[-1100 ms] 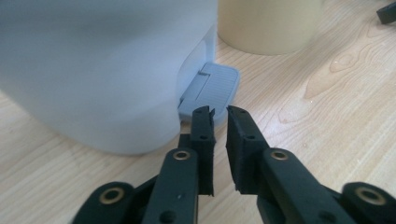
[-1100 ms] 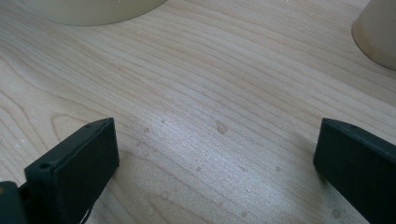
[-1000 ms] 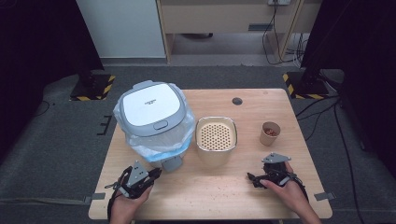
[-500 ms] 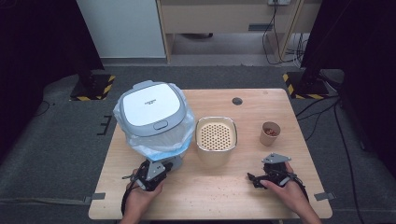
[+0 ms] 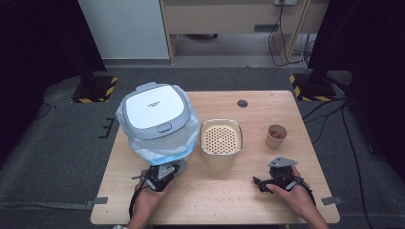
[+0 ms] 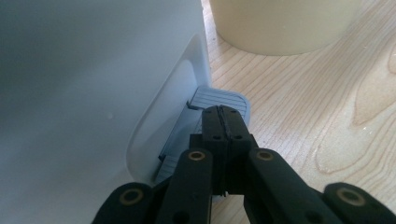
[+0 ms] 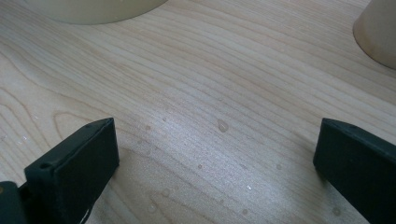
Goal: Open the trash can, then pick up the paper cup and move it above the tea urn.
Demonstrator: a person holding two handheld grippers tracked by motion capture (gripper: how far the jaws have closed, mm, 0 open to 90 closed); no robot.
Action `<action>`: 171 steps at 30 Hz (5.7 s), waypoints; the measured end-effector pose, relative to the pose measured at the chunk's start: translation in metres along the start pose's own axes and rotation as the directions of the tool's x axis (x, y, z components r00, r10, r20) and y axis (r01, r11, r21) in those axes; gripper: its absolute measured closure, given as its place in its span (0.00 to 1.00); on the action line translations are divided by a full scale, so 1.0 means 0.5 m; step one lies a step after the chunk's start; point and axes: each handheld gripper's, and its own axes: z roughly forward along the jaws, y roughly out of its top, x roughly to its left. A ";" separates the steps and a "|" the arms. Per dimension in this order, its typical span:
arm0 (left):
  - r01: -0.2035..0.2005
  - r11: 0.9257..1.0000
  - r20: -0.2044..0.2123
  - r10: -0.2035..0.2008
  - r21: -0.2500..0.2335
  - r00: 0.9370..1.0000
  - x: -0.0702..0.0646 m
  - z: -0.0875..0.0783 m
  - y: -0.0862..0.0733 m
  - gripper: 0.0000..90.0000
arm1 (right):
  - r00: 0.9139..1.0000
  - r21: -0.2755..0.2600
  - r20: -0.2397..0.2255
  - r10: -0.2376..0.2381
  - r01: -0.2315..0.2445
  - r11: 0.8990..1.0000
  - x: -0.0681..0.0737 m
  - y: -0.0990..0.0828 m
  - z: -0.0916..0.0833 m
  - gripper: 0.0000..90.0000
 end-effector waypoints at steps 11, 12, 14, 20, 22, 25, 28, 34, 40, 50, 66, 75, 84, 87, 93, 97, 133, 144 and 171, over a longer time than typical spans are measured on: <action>-0.015 0.999 -0.022 0.016 0.043 1.000 -0.005 0.005 0.000 0.99 | 1.000 0.002 -0.001 0.008 -0.008 1.000 0.001 -0.001 -0.001 0.01; -0.027 0.998 -0.024 0.028 0.056 0.999 -0.004 0.006 0.000 0.99 | 1.000 0.000 0.000 0.009 -0.009 1.000 0.002 -0.001 -0.001 0.01; -0.023 0.998 -0.021 0.024 0.059 0.999 -0.005 0.009 -0.002 0.99 | 1.000 0.001 -0.001 0.008 -0.008 1.000 0.002 -0.001 -0.001 0.01; -0.019 0.997 -0.008 0.020 0.081 1.000 -0.003 0.017 -0.007 0.99 | 1.000 0.000 0.000 0.009 -0.009 1.000 0.002 -0.001 -0.001 0.01; -0.013 0.997 -0.007 0.014 0.080 1.000 -0.002 0.017 -0.007 0.99 | 1.000 0.003 -0.001 0.009 -0.009 1.000 0.002 -0.001 -0.002 0.01; 0.002 0.997 0.000 -0.002 0.080 1.000 0.001 0.017 -0.008 0.99 | 1.000 0.006 -0.002 0.010 -0.010 1.000 0.001 -0.001 -0.003 0.01; 0.003 0.997 0.004 -0.003 0.082 1.000 0.002 0.017 -0.008 0.99 | 1.000 0.013 -0.006 0.021 -0.021 1.000 -0.005 0.002 -0.009 0.07; -0.006 0.997 -0.001 0.006 0.081 1.000 0.000 0.016 -0.007 0.99 | 0.998 -0.035 0.041 0.044 -0.042 0.999 -0.016 0.008 -0.030 0.07; -0.005 0.996 -0.001 0.005 0.086 1.000 0.001 0.016 -0.006 0.99 | 0.994 -0.056 0.083 0.068 -0.063 0.996 -0.029 0.008 -0.039 0.08; -0.008 0.996 -0.003 0.008 0.088 1.000 -0.001 0.016 -0.006 0.99 | 0.989 -0.075 0.117 0.087 -0.078 0.994 -0.036 0.010 -0.047 0.07; -0.002 0.996 -0.003 0.002 0.087 1.000 0.000 0.016 -0.006 0.99 | 0.976 -0.131 0.155 0.151 -0.132 0.983 -0.069 0.038 -0.075 0.06; -0.002 0.996 -0.003 0.002 0.087 1.000 0.000 0.016 -0.006 0.99 | 0.972 -0.112 0.168 0.164 -0.146 0.983 -0.096 0.067 -0.075 0.07; 0.002 0.996 -0.002 -0.002 0.085 1.000 0.000 0.016 -0.006 0.99 | 0.955 -0.134 0.187 0.229 -0.206 0.969 -0.138 0.089 -0.038 0.11; 0.003 0.996 -0.001 -0.003 0.085 1.000 0.001 0.016 -0.006 0.99 | 0.952 -0.144 0.189 0.242 -0.217 0.966 -0.147 0.096 -0.027 0.12; 0.015 0.997 0.006 -0.015 0.081 1.000 0.003 0.016 -0.008 0.99 | 0.943 -0.197 0.179 0.279 -0.243 0.950 -0.165 0.109 -0.009 0.19; 0.011 0.997 0.003 -0.012 0.082 1.000 0.002 0.016 -0.007 0.99 | 0.943 -0.224 0.165 0.289 -0.249 0.942 -0.168 0.115 0.002 0.20; 0.027 0.997 0.006 -0.028 0.076 1.000 0.002 0.016 -0.009 0.99 | 0.964 -0.275 0.201 0.174 -0.115 0.954 -0.178 0.130 0.039 0.37; 0.029 0.997 0.007 -0.029 0.076 1.000 0.002 0.016 -0.009 0.99 | 0.985 -0.254 0.166 0.056 -0.012 0.967 -0.163 0.194 -0.017 0.38; 0.035 0.997 0.010 -0.036 0.073 0.999 0.002 0.015 -0.010 0.99 | 0.989 -0.254 0.134 -0.060 0.093 0.963 -0.176 0.308 -0.067 0.39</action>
